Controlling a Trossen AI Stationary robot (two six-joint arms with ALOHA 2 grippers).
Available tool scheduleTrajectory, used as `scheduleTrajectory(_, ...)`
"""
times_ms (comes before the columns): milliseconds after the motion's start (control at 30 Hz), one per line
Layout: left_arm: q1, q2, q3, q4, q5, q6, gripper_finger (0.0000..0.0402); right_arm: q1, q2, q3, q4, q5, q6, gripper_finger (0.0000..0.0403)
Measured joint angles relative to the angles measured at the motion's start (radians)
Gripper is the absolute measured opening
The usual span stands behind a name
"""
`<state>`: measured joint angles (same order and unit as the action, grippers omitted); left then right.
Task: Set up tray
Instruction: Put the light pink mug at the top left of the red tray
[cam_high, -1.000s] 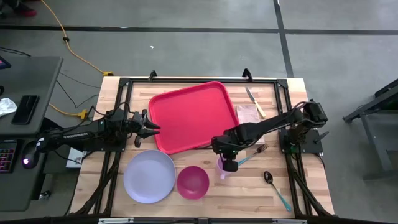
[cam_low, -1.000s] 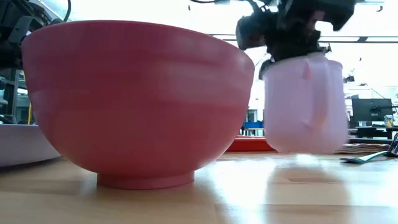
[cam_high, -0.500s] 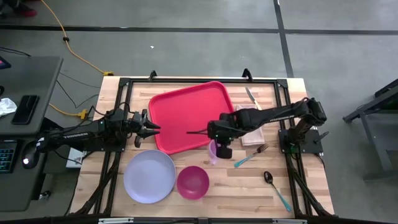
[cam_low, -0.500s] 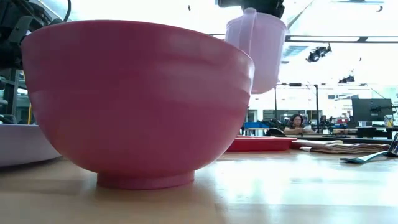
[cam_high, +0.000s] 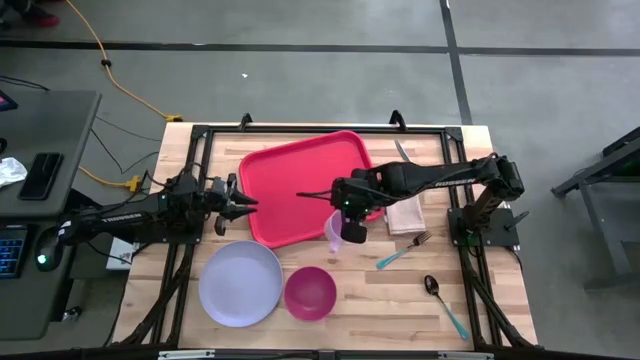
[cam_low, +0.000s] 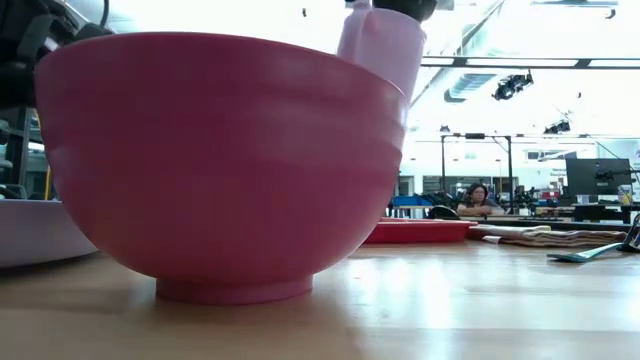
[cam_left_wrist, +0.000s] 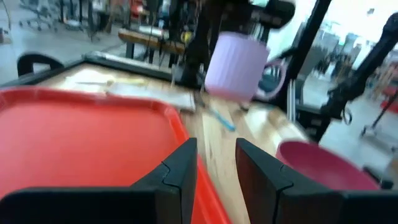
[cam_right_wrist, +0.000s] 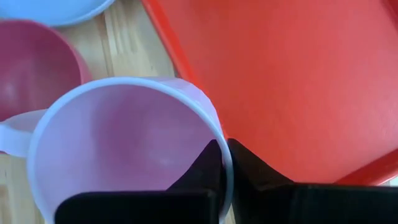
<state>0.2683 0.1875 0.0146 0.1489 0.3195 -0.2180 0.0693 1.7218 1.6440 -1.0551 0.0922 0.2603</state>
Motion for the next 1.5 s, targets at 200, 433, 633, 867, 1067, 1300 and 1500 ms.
scheduleTrajectory(200,0.000,0.000,0.000,0.143,-0.067,-0.048,0.0140,-0.049,0.000,0.000,0.051,-0.030,0.057,0.0000)
scheduleTrajectory(433,0.000,0.000,0.000,0.209,-0.097,-0.049,0.0140,-0.125,0.000,0.000,0.183,-0.045,0.170,0.0000)
scheduleTrajectory(633,0.000,0.000,0.000,0.208,-0.102,-0.049,0.0140,-0.194,0.000,0.000,0.294,-0.084,0.277,0.0000)
scheduleTrajectory(867,0.000,0.000,0.000,0.208,-0.105,-0.042,0.0140,-0.242,0.000,0.000,0.348,-0.089,0.320,0.0000)
scheduleTrajectory(1067,0.000,0.000,0.000,0.217,-0.111,-0.049,0.0140,-0.260,0.000,0.000,0.358,-0.103,0.364,0.0000)
scheduleTrajectory(1300,0.000,0.007,0.016,0.210,-0.152,-0.087,0.0140,-0.260,0.044,-0.001,0.475,-0.128,0.402,0.0000)
scheduleTrajectory(1500,0.000,0.046,0.064,0.193,-0.143,-0.109,0.0140,-0.266,0.130,-0.002,0.540,-0.230,0.440,0.0000)
